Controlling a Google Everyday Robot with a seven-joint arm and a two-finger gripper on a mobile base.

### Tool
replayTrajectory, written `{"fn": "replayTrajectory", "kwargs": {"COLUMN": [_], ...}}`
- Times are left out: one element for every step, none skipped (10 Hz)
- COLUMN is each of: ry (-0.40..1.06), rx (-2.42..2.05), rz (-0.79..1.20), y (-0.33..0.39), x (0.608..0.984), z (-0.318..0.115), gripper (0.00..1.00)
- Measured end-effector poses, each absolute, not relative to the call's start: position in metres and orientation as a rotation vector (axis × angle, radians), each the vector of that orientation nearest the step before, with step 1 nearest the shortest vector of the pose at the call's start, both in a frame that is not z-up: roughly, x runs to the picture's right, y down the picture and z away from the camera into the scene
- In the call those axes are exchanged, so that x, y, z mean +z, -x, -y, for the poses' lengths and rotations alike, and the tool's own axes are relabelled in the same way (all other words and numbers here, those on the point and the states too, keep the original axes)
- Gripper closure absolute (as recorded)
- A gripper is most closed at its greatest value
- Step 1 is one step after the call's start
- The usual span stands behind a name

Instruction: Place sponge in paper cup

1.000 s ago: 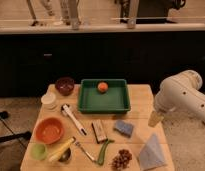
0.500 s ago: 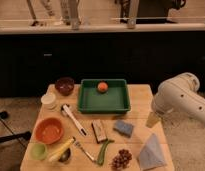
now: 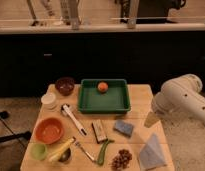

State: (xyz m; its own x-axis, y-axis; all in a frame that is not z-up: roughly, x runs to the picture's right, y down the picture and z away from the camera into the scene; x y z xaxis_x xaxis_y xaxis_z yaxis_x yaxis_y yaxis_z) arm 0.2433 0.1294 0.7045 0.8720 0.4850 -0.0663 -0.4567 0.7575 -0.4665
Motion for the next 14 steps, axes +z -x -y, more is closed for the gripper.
{"fn": "replayTrajectory", "kwargs": {"ry": [0.490, 0.490, 0.485, 0.478, 0.475, 0.473, 0.473, 0.473, 0.479, 0.480, 0.480, 0.479, 0.480, 0.479], "rx": [0.538, 0.550, 0.562, 0.578, 0.584, 0.583, 0.581, 0.580, 0.575, 0.573, 0.575, 0.577, 0.576, 0.574], "rz": [0.098, 0.120, 0.148, 0.173, 0.187, 0.194, 0.203, 0.211, 0.215, 0.217, 0.216, 0.215, 0.215, 0.216], "y": [-0.240, -0.235, -0.228, -0.219, -0.209, -0.201, -0.190, -0.182, -0.176, -0.175, -0.176, -0.177, -0.176, -0.175], "x": [0.708, 0.710, 0.714, 0.717, 0.723, 0.728, 0.736, 0.745, 0.750, 0.751, 0.750, 0.750, 0.750, 0.751], "z": [-0.138, -0.144, -0.150, -0.162, -0.172, -0.179, -0.189, -0.199, -0.203, -0.203, -0.203, -0.203, -0.203, -0.203], "gripper": [0.20, 0.20, 0.20, 0.20, 0.20, 0.20, 0.20, 0.20, 0.20, 0.20, 0.20, 0.20, 0.20, 0.20]}}
